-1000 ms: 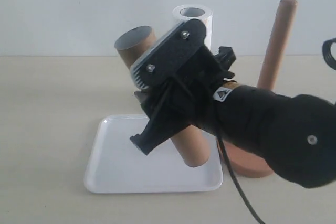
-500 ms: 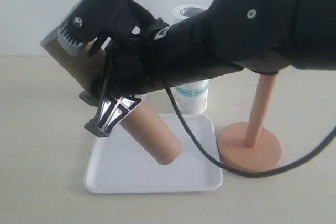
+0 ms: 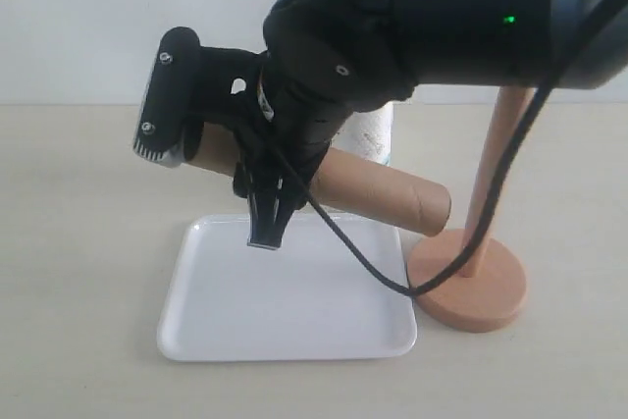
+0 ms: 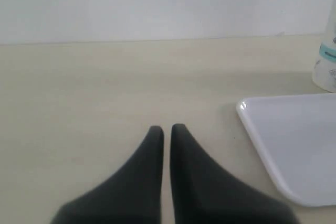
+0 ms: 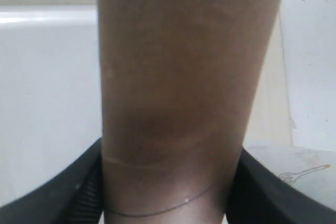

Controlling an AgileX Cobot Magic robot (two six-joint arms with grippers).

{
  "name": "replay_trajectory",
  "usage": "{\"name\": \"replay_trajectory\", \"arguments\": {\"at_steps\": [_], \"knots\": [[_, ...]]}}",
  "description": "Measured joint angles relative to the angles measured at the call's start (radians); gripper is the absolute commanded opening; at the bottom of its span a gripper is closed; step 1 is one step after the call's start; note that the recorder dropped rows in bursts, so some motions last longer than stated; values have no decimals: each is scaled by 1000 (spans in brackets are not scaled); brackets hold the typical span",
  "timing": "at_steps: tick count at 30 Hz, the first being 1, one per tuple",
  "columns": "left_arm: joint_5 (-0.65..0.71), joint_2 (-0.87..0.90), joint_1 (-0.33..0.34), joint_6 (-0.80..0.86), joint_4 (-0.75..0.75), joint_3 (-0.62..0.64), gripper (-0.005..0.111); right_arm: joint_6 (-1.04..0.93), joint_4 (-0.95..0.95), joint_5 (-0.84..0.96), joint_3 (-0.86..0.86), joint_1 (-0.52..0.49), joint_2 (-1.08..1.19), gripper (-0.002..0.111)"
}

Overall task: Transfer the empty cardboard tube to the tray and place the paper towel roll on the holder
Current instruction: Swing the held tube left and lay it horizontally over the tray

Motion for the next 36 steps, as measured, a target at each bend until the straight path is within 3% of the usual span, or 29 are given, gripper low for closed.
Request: {"name": "replay_trajectory", "arguments": {"at_steps": [9, 17, 25, 28, 33, 36], "knots": [[0, 0, 0, 0, 0, 0, 4, -180, 4, 164, -113, 0, 161, 0], [0, 0, 0, 0, 0, 0, 4, -263, 151, 156, -188, 2, 267, 0], [0, 0, 0, 0, 0, 0, 4, -231, 170, 134, -189, 2, 350, 1], [0, 0, 0, 0, 0, 0, 4, -205, 179, 98, -189, 2, 360, 15], [0, 0, 0, 0, 0, 0, 4, -171, 182, 66, -189, 2, 362, 57], [0, 0, 0, 0, 0, 0, 4, -151, 183, 64, -189, 2, 363, 59]]}}
